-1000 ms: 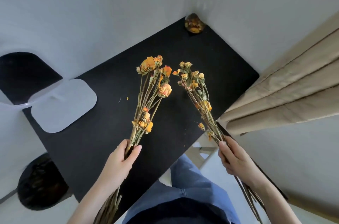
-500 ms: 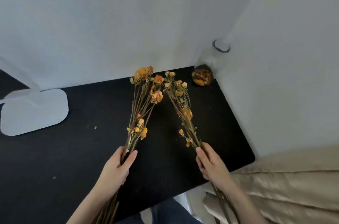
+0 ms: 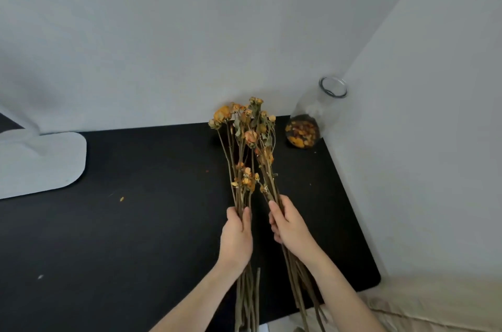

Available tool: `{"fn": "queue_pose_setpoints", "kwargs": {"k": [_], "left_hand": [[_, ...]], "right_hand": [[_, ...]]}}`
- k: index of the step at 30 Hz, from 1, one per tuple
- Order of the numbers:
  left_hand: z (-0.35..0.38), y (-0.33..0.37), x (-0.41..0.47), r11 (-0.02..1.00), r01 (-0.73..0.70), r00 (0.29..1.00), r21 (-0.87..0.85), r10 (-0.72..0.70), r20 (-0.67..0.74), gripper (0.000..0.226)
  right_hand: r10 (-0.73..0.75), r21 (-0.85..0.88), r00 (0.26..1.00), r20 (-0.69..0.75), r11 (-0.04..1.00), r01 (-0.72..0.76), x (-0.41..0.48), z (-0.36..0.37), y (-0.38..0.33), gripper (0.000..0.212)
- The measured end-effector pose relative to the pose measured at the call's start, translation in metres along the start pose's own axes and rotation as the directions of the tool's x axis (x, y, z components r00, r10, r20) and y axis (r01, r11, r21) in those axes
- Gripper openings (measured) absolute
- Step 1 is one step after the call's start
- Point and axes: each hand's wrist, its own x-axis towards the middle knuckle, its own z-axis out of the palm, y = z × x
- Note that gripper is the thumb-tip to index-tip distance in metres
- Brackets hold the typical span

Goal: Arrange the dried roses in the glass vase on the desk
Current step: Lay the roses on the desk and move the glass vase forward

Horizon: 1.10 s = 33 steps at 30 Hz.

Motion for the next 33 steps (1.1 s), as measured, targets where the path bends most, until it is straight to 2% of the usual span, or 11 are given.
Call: {"fn": "queue_pose_setpoints", "kwargs": {"k": [5,8,11,14,16,18,21,23,27,30,33], "left_hand": [[0.004,-0.009,0.025,0.98,-0.11,0.992,0.164,0.099,0.077,0.016],[-0.003,-0.018,0.036,0.902,-0.227,0.973,0.367,0.193,0.129,0.015],[-0.008,-0.019,0.041,0.723,-0.345,0.938,0.599,0.292,0.187,0.023],[-0.014,-0.017,0.05,0.486,-0.371,0.91,0.791,0.36,0.206,0.036],[-0.02,-0.018,0.056,0.384,-0.396,0.881,0.834,0.416,0.226,0.042],[-0.028,-0.019,0.062,0.334,-0.423,0.854,0.843,0.457,0.247,0.048],[-0.042,-0.017,0.067,0.38,-0.426,0.84,0.821,0.503,0.202,0.055],[-0.05,-0.012,0.07,0.403,-0.442,0.792,0.801,0.595,0.137,0.052],[-0.05,0.008,0.067,0.53,-0.627,0.685,0.571,0.724,0.081,0.034],[-0.031,0.034,0.073,0.549,-0.733,0.634,0.402,0.765,0.112,0.02],[-0.008,0.064,0.089,0.584,-0.759,0.636,0.288,0.759,0.137,0.04]], "right_hand": [[-0.029,-0.153,1.0,-0.009,0.988,0.027,0.026,0.003,0.014,0.016],[-0.079,-0.239,0.997,-0.004,0.968,0.076,0.037,0.005,0.024,0.015],[-0.135,-0.297,0.991,0.001,0.946,0.13,0.045,0.005,0.03,0.013],[-0.206,-0.367,0.978,-0.001,0.91,0.191,0.051,0.002,0.034,0.009],[-0.249,-0.442,0.968,-0.007,0.869,0.221,0.054,0.0,0.036,0.008],[-0.288,-0.521,0.957,-0.027,0.821,0.233,0.055,-0.002,0.036,0.016],[-0.346,-0.656,0.935,-0.081,0.724,0.211,0.054,-0.007,0.036,0.038],[-0.378,-0.703,0.919,-0.108,0.683,0.198,0.052,-0.014,0.037,0.046],[-0.337,-0.684,0.934,-0.123,0.71,0.166,0.051,-0.029,0.036,0.043],[-0.312,-0.674,0.941,-0.13,0.724,0.148,0.055,-0.042,0.032,0.042],[-0.362,-0.64,0.911,-0.197,0.751,0.16,0.058,-0.06,0.017,0.039]]}}
